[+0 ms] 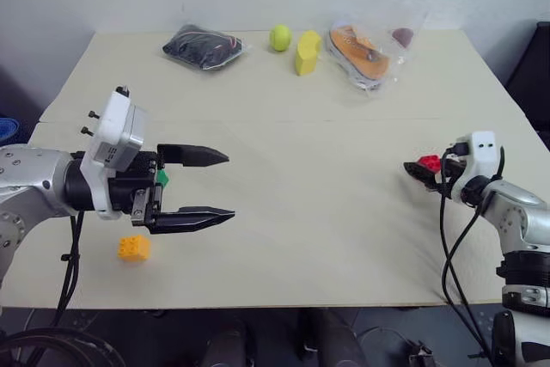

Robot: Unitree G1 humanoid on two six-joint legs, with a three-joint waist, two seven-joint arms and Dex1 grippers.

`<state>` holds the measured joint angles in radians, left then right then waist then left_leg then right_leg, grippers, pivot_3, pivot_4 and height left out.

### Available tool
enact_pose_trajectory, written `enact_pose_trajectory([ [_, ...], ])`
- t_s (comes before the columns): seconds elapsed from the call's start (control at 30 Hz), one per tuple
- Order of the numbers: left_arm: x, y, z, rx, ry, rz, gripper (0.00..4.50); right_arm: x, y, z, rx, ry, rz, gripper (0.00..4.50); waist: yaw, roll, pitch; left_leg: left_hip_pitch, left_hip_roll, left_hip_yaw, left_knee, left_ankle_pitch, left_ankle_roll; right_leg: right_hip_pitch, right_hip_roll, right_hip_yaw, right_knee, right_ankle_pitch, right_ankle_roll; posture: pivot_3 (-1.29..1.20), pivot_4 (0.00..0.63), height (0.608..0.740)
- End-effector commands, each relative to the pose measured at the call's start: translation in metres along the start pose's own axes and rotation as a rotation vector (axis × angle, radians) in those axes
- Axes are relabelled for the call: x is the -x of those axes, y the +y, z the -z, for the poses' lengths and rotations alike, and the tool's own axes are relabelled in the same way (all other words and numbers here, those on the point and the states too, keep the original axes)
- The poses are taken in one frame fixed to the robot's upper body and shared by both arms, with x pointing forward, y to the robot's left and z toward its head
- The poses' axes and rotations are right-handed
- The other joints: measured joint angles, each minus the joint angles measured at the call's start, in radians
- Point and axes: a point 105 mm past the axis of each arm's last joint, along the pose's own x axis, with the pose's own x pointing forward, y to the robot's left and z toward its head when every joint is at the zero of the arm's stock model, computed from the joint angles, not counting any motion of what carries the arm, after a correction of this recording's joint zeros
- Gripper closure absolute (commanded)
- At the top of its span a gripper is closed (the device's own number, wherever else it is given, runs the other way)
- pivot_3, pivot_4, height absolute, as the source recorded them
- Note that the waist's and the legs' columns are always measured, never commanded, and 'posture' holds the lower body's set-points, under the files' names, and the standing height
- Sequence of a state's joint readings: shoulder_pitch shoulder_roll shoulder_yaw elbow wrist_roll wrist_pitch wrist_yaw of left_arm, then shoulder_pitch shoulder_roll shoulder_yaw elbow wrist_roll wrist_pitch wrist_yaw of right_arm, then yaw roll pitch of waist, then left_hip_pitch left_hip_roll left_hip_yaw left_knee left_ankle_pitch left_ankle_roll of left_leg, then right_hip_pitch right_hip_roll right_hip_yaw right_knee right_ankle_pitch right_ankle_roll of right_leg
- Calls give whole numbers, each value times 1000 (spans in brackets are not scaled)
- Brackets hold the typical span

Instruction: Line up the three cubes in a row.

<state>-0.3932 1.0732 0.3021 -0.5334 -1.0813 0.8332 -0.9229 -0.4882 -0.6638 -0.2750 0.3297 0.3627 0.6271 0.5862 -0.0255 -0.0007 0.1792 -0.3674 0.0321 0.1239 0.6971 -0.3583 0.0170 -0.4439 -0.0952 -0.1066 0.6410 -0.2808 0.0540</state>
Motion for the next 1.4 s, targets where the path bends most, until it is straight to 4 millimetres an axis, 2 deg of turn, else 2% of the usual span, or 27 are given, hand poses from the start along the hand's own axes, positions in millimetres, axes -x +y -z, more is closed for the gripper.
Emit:
enact_pose_trajectory([
  [0.03, 1, 2, -4, -35, -3, -1, 0, 2, 5, -9, 46, -37, -29, 1371, 0, 0, 0, 0, 0, 0, 0, 0, 0, 0, 0, 0, 0, 0, 0, 0, 150, 740],
  [0.17, 0, 2, -1, -43, 3, 8, 0, 6, 12, -10, 80, -61, -86, 2808, 0, 0, 0, 0, 0, 0, 0, 0, 0, 0, 1, 0, 0, 0, 0, 0, 150, 740],
  [0.2, -1, 2, 0, -45, 5, 13, 0, 9, 21, -13, 89, -86, -145, 3005, 1, 0, 0, 0, 0, 0, 0, 0, 0, 0, 1, 0, 0, 0, 0, 0, 150, 740],
  [0.37, -3, -2, 0, -45, 13, 56, 0, 40, 96, -18, 211, -128, -644, 2994, 3, 0, 0, 0, 0, -1, 0, 0, 0, 0, 1, 0, 0, 0, 0, 0, 150, 740],
  [0.43, -4, -2, 0, -46, 16, 69, 0, 51, 118, -12, 274, -94, -787, 2994, 3, 0, 0, 0, 0, 0, 0, 0, 0, 0, 1, 0, -1, 0, 0, 0, 150, 740],
  [0.53, -8, -6, 7, -56, 53, 112, 0, 68, 155, 12, 501, 8, -1047, 2994, 3, -1, 0, 1, 0, -1, 0, 0, 0, 0, 1, 0, -3, 0, 0, 0, 150, 740],
  [0.63, -11, -10, 16, -62, 91, 156, 0, 70, 173, 28, 652, 57, -1200, 2994, 3, -2, 1, 0, 0, -1, 0, 0, 0, 0, 2, -1, -4, 0, 0, 0, 150, 740],
  [0.73, -14, -12, 20, -77, 110, 181, 0, 62, 181, 37, 740, 57, -1256, 2994, 3, -2, 1, 0, 0, 0, 1, 0, 0, 0, 2, -1, -4, 0, 0, 0, 150, 740],
  [0.9, -18, -14, 21, -89, 112, 201, 0, 42, 185, 44, 795, 36, -1240, 2994, 7, -3, 1, 0, 0, -1, 2, 0, 0, 0, 1, -1, -3, 0, 0, 0, 150, 740],
  [1.1, -17, -14, 22, -84, 111, 187, 0, 29, 187, 47, 753, 17, -1196, 2994, 20, -3, 1, 0, 0, -1, 3, 0, 0, 0, 1, -1, -3, 0, 0, 0, 150, 740],
  [1.23, -17, -13, 23, -84, 112, 176, 0, 28, 187, 48, 736, 21, -1188, 2994, 21, -3, 1, 0, 0, -1, 3, 0, 0, 0, 1, -1, -3, 0, 0, 0, 150, 740],
  [1.4, -16, -10, 25, -78, 109, 143, 0, 30, 189, 50, 734, 21, -1199, 1393, 21, -3, 1, 0, 0, -1, 3, 0, 0, 0, 0, -1, -2, 0, 0, 0, 150, 740],
])
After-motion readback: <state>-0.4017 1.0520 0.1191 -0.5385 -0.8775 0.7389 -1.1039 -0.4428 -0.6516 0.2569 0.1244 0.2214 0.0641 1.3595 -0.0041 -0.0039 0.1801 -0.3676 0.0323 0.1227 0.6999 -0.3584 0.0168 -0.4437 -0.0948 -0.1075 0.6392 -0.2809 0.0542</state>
